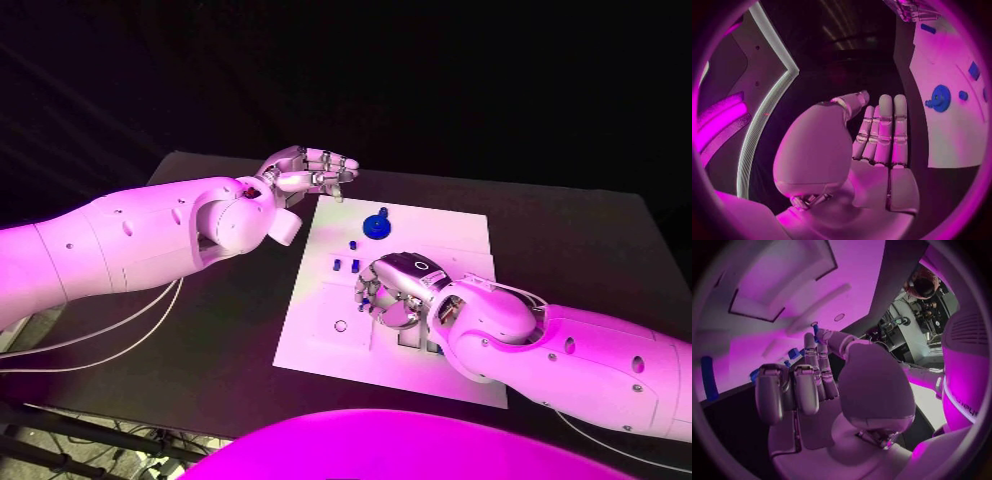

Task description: Assemble the parts on the task board

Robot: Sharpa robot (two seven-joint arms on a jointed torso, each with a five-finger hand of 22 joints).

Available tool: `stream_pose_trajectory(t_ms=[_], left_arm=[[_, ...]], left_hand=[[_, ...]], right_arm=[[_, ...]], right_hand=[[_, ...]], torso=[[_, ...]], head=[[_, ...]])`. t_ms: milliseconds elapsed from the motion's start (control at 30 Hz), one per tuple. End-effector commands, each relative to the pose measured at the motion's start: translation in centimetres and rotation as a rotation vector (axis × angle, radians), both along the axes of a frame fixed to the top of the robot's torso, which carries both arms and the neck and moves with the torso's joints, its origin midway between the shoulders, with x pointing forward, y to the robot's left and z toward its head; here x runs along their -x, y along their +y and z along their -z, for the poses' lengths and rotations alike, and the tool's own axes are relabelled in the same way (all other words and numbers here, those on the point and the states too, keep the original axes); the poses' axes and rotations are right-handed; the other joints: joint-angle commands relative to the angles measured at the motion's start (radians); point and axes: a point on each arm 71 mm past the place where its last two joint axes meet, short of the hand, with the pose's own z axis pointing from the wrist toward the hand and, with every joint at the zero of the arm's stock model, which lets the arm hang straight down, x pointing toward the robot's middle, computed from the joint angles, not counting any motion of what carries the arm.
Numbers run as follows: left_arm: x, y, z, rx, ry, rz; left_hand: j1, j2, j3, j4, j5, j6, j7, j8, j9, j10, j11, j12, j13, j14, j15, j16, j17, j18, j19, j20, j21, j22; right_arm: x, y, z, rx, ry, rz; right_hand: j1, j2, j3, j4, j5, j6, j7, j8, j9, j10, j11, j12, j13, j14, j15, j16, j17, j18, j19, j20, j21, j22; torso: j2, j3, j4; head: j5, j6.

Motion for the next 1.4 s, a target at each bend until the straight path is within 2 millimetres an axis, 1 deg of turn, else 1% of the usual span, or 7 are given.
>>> stream_pose_trajectory(t_ms=[33, 833, 1133, 1233, 1300, 1333, 1400], left_arm=[[0.0, -0.2, -0.1, 0.008, -0.005, 0.006], [0.0, -0.2, -0.1, 0.008, -0.002, 0.008], [0.0, -0.2, -0.1, 0.007, -0.002, 0.007], [0.0, -0.2, -0.1, 0.007, -0.002, 0.007], [0.0, -0.2, -0.1, 0.007, -0.002, 0.007], [0.0, -0.2, -0.1, 0.006, -0.002, 0.007], [0.0, -0.2, -0.1, 0.006, -0.001, 0.006]], left_hand=[[-0.007, 0.003, 0.002, -0.005, 0.005, -0.009, 0.019, -0.003, -0.001, -0.01, 0.0, -0.004, -0.001, -0.004, 0.004, -0.005, -0.002, 0.014, -0.008, 0.002, 0.003, 0.002], [-0.009, 0.004, 0.001, -0.006, 0.005, -0.01, 0.019, -0.003, -0.001, -0.011, 0.0, -0.004, -0.001, -0.004, 0.005, -0.006, -0.002, 0.014, -0.008, 0.003, 0.003, 0.002], [-0.009, 0.004, 0.001, -0.006, 0.005, -0.01, 0.019, -0.003, -0.001, -0.011, 0.0, -0.004, -0.001, -0.004, 0.005, -0.006, -0.002, 0.014, -0.008, 0.003, 0.003, 0.002], [-0.009, 0.004, 0.001, -0.006, 0.005, -0.01, 0.019, -0.003, -0.001, -0.011, 0.0, -0.004, -0.001, -0.004, 0.005, -0.006, -0.002, 0.014, -0.008, 0.003, 0.003, 0.002], [-0.009, 0.004, 0.001, -0.006, 0.005, -0.01, 0.019, -0.003, -0.001, -0.011, 0.0, -0.004, -0.001, -0.004, 0.005, -0.006, -0.002, 0.014, -0.008, 0.003, 0.003, 0.002], [-0.009, 0.004, 0.001, -0.006, 0.005, -0.01, 0.019, -0.003, -0.001, -0.011, 0.0, -0.004, -0.001, -0.004, 0.005, -0.006, -0.002, 0.014, -0.008, 0.003, 0.003, 0.002], [-0.009, 0.004, 0.001, -0.006, 0.005, -0.01, 0.019, -0.003, -0.001, -0.011, 0.0, -0.004, -0.001, -0.004, 0.005, -0.006, -0.002, 0.014, -0.008, 0.003, 0.003, 0.002]], right_arm=[[0.2, 0.2, 0.1, 0.013, -0.006, -0.028], [-0.1, 0.6, 0.9, 0.09, -0.014, -0.039], [0.0, 0.8, 1.2, 0.108, -0.007, -0.053], [0.1, 0.8, 1.2, 0.099, -0.009, -0.055], [0.1, 0.8, 1.1, 0.091, -0.009, -0.056], [0.1, 0.8, 1.1, 0.086, -0.01, -0.056], [0.1, 0.8, 1.0, 0.077, -0.011, -0.054]], right_hand=[[-0.003, 0.01, 0.002, -0.006, 0.006, 0.007, 0.002, 0.003, 0.002, 0.044, -0.033, 0.005, 0.001, 0.053, -0.007, -0.002, 0.001, -0.012, 0.069, -0.008, -0.006, 0.213], [-0.005, 0.01, 0.003, -0.009, 0.006, 0.005, 0.003, 0.002, 0.004, 0.044, -0.033, 0.003, 0.001, 0.052, -0.006, -0.003, -0.002, -0.012, 0.068, -0.008, -0.007, 0.212], [-0.011, 0.008, 0.0, -0.01, 0.0, 0.004, 0.004, 0.002, 0.006, 0.043, -0.031, -0.001, 0.001, 0.051, -0.006, -0.004, -0.005, -0.011, 0.067, -0.008, -0.011, 0.211], [-0.027, 0.0, -0.013, -0.01, -0.008, -0.006, 0.006, -0.004, 0.009, 0.032, -0.028, -0.013, 0.001, 0.05, -0.002, -0.008, -0.011, -0.01, 0.065, -0.006, -0.019, 0.207], [-0.041, -0.009, -0.025, -0.005, 0.002, -0.02, 0.009, -0.014, 0.008, 0.023, -0.024, -0.022, 0.001, 0.05, 0.001, -0.008, -0.013, -0.009, 0.063, -0.003, -0.023, 0.206], [-0.057, -0.022, -0.036, 0.001, 0.005, -0.037, 0.014, -0.027, 0.004, 0.012, -0.018, -0.031, -0.001, 0.049, 0.005, -0.01, -0.016, -0.008, 0.061, 0.0, -0.03, 0.203], [-0.07, -0.033, -0.047, 0.006, 0.01, -0.049, 0.018, -0.039, 0.001, -0.005, -0.012, -0.041, -0.003, 0.049, 0.011, -0.009, -0.016, -0.007, 0.06, 0.003, -0.033, 0.202]], torso=[[0.0, 0.0002, -0.0001], [0.0, 0.0012, 0.0004], [0.0, 0.0007, -0.0008], [0.0, 0.0005, -0.001], [-0.001, 0.0004, -0.0006], [-0.001, 0.0005, -0.0006], [0.0, 0.0005, -0.0003]], head=[[0.002, -0.001], [0.001, -0.001], [0.001, -0.001], [-0.001, -0.001], [-0.001, -0.001], [-0.001, -0.001], [-0.002, -0.001]])
